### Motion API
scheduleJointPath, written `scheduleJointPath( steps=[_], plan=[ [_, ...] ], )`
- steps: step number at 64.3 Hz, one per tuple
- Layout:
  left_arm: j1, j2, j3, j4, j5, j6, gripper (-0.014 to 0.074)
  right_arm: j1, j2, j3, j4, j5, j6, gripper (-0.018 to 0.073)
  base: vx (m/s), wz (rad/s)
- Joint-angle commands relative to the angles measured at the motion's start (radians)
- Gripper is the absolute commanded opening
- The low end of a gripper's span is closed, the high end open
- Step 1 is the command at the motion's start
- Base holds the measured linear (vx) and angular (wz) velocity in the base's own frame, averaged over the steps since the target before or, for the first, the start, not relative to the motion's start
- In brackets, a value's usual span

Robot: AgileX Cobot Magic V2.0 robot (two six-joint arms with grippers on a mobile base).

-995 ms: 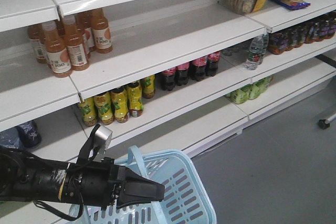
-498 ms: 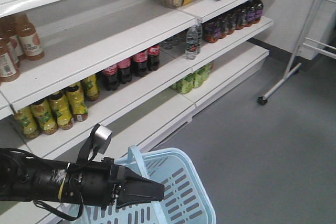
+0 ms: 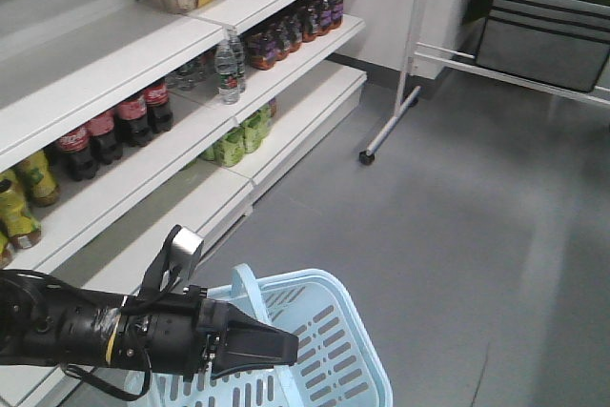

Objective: Place coke in basket with both arms
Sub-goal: 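Turn the base away from the shelf while holding the basket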

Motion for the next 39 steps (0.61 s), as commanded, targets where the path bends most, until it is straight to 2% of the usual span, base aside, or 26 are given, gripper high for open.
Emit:
scheduleJointPath(
  steps=[1,39],
  plan=[
    [-0.005,-0.043,-0.014,-0.060,-0.214,0.009,-0.0006,-0.005,-0.013,0.008,-0.009,-0.072,-0.003,-0.0010,-0.07,-0.47],
    [-0.005,-0.043,-0.014,-0.060,-0.214,0.009,-0.0006,-0.005,-0.013,0.008,-0.009,-0.072,-0.003,-0.0010,-0.06,-0.44]
  ],
)
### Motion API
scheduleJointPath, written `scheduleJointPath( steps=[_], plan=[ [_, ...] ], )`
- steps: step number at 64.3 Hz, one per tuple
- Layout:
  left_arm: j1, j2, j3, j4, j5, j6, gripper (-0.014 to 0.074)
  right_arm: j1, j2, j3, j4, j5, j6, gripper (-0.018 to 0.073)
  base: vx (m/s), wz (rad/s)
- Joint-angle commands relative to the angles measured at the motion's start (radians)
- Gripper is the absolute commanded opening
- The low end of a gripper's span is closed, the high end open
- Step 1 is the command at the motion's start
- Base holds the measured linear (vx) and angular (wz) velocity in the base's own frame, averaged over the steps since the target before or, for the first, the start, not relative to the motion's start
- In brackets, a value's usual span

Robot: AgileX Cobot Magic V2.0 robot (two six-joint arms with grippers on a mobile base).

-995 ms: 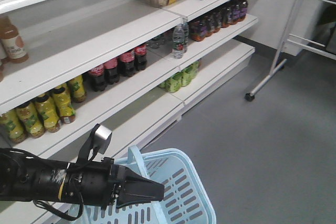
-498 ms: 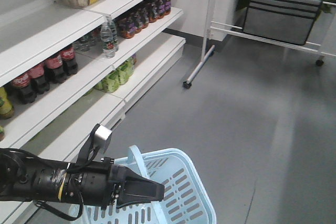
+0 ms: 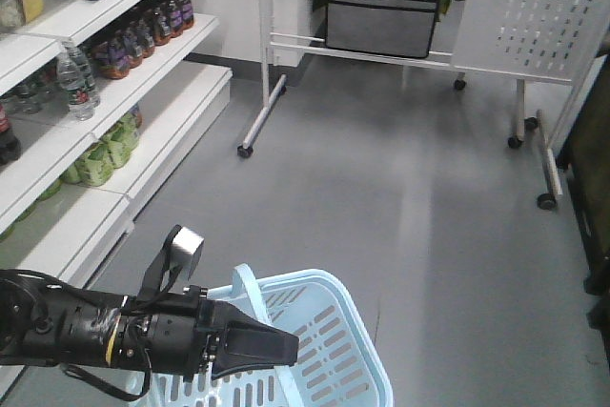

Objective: Place coke in basket with both arms
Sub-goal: 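Turn the base away from the shelf while holding the basket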

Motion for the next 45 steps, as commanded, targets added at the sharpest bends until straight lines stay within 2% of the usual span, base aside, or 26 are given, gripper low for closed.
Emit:
scheduleJointPath(
  steps=[1,45],
  plan=[
    [-0.005,-0.043,-0.014,-0.060,-0.214,0.009,-0.0006,-0.005,-0.013,0.008,-0.009,-0.072,-0.003,-0.0010,-0.04,-0.42],
    [-0.005,-0.043,-0.014,-0.060,-0.214,0.009,-0.0006,-0.005,-0.013,0.008,-0.009,-0.072,-0.003,-0.0010,0.01,-0.38]
  ],
)
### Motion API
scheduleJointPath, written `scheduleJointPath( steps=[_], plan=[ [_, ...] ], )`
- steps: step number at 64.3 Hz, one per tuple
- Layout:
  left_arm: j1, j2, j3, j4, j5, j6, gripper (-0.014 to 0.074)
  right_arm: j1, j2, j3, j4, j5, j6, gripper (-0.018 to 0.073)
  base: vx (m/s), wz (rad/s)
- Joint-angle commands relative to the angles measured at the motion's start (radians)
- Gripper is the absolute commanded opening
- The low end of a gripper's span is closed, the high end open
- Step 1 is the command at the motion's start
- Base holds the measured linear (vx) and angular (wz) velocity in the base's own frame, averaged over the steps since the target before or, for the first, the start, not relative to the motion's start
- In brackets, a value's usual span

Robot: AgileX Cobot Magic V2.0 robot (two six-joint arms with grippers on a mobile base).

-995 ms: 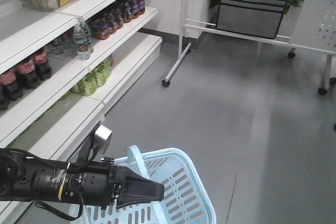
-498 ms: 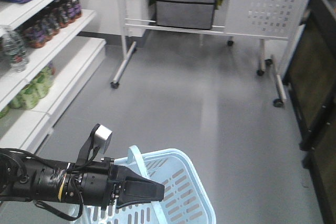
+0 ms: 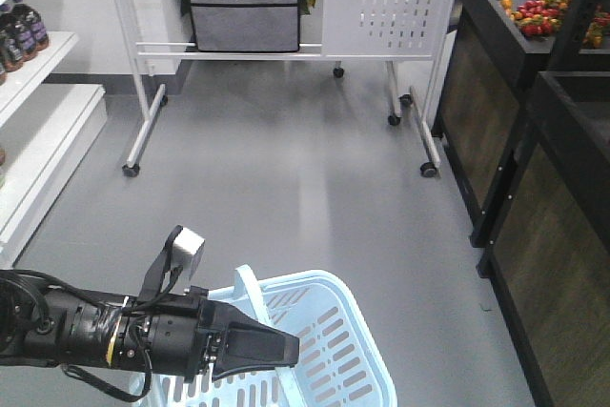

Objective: Place coke in basket with both arms
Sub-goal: 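Turn the base away from the shelf while holding the basket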

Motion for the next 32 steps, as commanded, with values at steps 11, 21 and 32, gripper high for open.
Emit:
scheduleJointPath(
  steps=[11,21,32],
  plan=[
    [-0.005,-0.043,-0.014,-0.060,-0.214,0.009,-0.0006,-0.005,-0.013,0.008,-0.009,-0.072,-0.003,-0.0010,0.09,-0.17],
    [-0.005,-0.043,-0.014,-0.060,-0.214,0.009,-0.0006,-0.005,-0.013,0.008,-0.009,-0.072,-0.003,-0.0010,0.12,-0.12],
    [-0.005,-0.043,-0.014,-0.060,-0.214,0.009,-0.0006,-0.005,-0.013,0.008,-0.009,-0.072,-0.003,-0.0010,0.16,-0.06]
  ],
)
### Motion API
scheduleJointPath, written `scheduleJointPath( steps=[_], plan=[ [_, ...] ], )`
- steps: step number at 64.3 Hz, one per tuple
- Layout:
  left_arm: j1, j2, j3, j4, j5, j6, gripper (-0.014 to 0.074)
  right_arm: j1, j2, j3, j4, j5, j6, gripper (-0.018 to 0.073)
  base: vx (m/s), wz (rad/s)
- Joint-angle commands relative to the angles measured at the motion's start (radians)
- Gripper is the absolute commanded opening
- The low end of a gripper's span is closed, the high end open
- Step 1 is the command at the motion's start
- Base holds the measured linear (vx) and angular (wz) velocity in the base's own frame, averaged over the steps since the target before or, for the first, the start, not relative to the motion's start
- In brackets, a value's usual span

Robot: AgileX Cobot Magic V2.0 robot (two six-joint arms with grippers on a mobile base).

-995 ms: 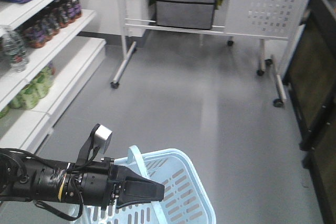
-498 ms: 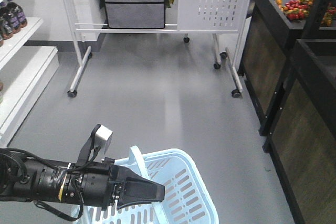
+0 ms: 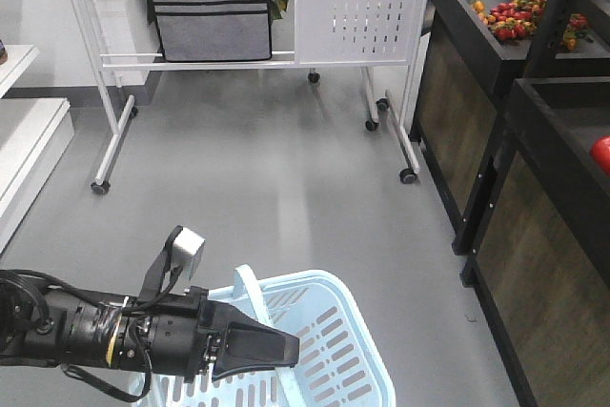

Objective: Place coke in basket with both arms
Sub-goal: 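Turn the base away from the shelf while holding the basket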

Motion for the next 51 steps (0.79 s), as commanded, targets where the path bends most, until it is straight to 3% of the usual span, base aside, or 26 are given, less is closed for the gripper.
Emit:
scheduleJointPath(
  steps=[1,51],
  plan=[
    [-0.005,-0.043,-0.014,-0.060,-0.214,0.009,-0.0006,-0.005,-0.013,0.008,-0.009,-0.072,-0.003,-0.0010,0.19,-0.01],
    [-0.005,-0.043,-0.014,-0.060,-0.214,0.009,-0.0006,-0.005,-0.013,0.008,-0.009,-0.072,-0.003,-0.0010,0.23,0.04]
  ],
)
